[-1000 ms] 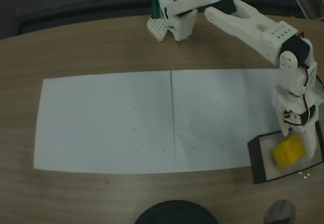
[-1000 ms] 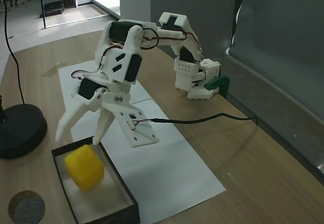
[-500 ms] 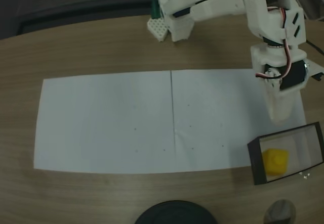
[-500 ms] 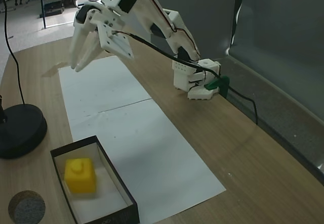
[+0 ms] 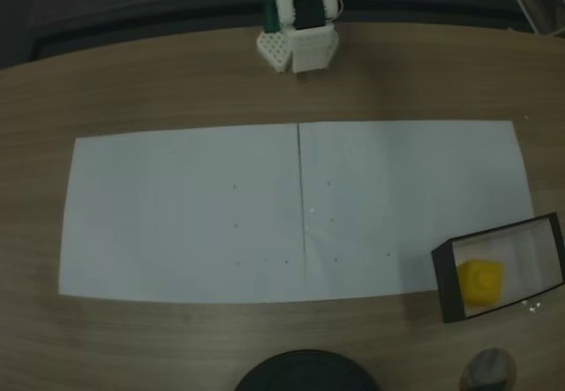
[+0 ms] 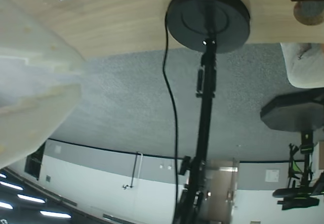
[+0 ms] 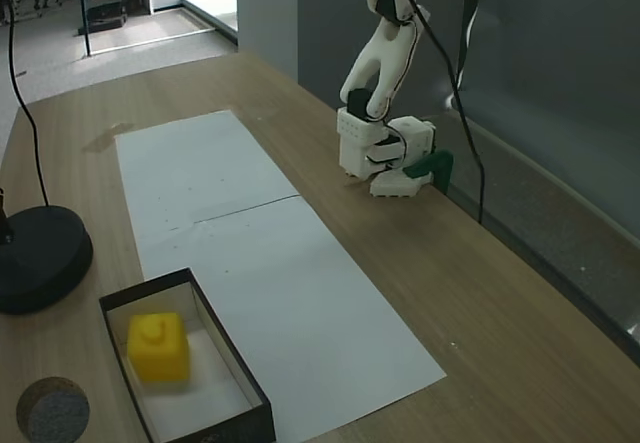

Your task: Grab a yellow square and put it in the box.

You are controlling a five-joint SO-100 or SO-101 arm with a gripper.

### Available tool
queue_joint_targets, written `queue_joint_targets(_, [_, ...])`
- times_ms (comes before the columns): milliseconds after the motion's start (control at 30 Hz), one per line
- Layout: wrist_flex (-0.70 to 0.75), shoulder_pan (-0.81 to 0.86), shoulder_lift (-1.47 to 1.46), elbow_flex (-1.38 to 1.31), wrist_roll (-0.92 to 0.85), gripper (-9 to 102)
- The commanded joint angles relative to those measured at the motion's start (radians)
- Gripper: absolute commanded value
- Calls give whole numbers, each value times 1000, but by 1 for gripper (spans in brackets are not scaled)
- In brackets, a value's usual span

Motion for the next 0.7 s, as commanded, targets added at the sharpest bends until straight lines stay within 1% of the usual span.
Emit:
queue_joint_targets(0, [-100,38,270,256,15,0])
queue_joint_targets(133, [-227,61,555,618,11,0])
queue_joint_targets(267, [-290,61,765,873,9,0])
queue_joint_targets(433, [-353,63,946,1106,9,0])
queue_joint_targets(667, [-488,75,1166,1568,8,0])
